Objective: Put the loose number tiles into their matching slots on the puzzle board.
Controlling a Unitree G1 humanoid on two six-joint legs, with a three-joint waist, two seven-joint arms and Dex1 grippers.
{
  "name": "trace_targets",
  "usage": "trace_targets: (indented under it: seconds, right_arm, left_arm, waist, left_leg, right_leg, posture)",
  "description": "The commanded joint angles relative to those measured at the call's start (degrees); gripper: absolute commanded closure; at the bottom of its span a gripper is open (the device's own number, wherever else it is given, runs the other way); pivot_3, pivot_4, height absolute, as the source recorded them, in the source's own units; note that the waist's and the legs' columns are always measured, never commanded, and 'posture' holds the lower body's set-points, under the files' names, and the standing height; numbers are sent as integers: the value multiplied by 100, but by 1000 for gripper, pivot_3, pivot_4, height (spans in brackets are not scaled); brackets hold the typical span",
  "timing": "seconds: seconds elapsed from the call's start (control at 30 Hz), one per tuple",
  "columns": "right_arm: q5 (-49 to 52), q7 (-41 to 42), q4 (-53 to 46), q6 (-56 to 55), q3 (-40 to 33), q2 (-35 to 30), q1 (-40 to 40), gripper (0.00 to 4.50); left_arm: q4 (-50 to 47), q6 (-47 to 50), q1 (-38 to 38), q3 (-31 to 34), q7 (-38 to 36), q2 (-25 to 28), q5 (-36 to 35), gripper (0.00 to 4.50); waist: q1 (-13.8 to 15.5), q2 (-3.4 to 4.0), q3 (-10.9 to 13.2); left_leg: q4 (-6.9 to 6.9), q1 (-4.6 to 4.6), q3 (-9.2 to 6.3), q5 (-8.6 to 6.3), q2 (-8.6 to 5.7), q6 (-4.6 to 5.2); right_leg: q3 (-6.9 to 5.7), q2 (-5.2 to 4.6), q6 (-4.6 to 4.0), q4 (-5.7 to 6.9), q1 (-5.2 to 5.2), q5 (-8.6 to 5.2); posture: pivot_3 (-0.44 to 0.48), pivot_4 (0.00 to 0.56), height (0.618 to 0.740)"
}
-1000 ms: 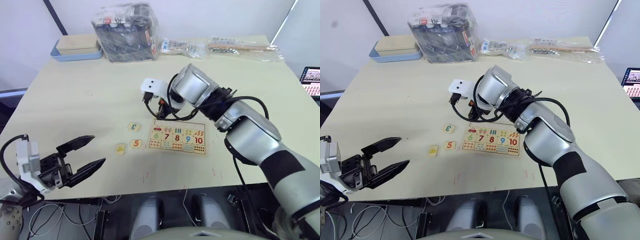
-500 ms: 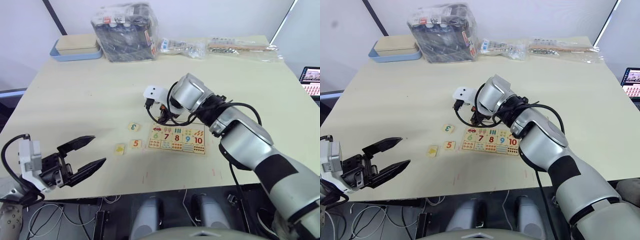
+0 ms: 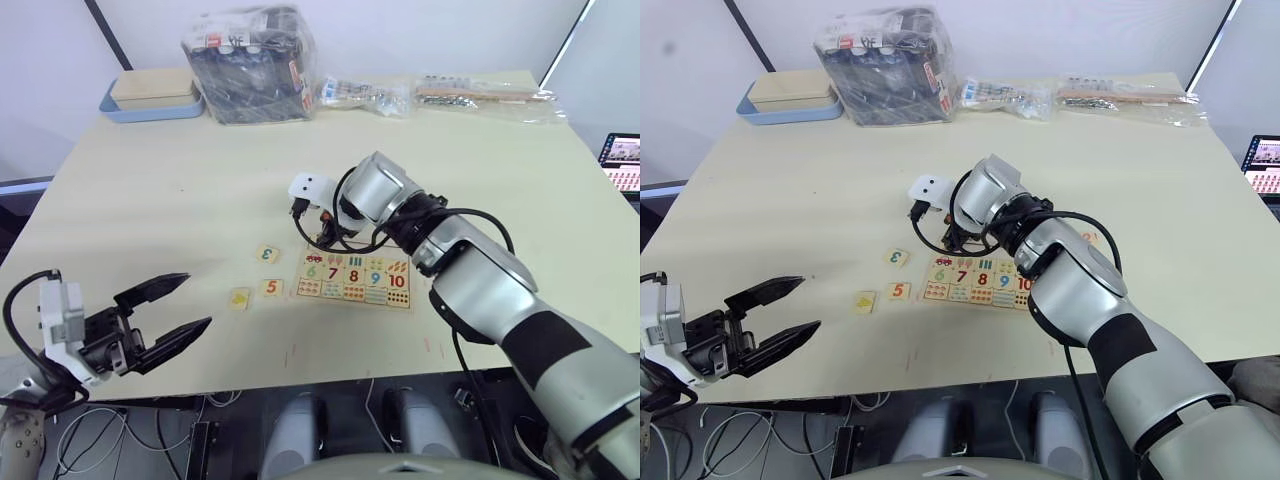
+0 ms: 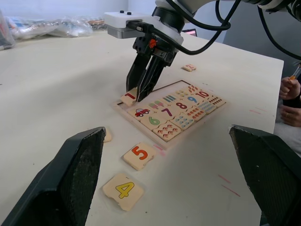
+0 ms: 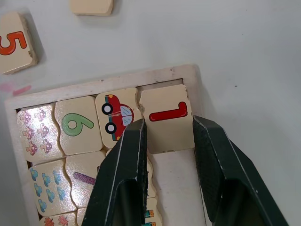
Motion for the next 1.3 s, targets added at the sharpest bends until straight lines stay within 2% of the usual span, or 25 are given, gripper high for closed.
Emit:
trace_targets:
  seconds: [0.03, 1.3]
  right_arm:
    - [-83, -6, -71, -100, -144, 61, -89, 3646]
    - [-362, 30, 85, -276, -258, 217, 32, 3646]
  left_arm:
    - [10, -117, 23, 98, -39, -23, -26, 0]
    - [178, -365, 160, 89, -66, -114, 21, 0]
  waist:
    - [1, 0, 0]
    - [0, 0, 1]
  left_leg:
    - [0, 0, 0, 0, 0, 0]
    - [-2, 0, -2, -3, 2, -3]
  right_leg:
    - [0, 0, 0, 0, 0, 0]
    - [0, -3, -2, -1, -3, -1]
  posture:
    - [0, 150, 740]
    - [0, 150, 740]
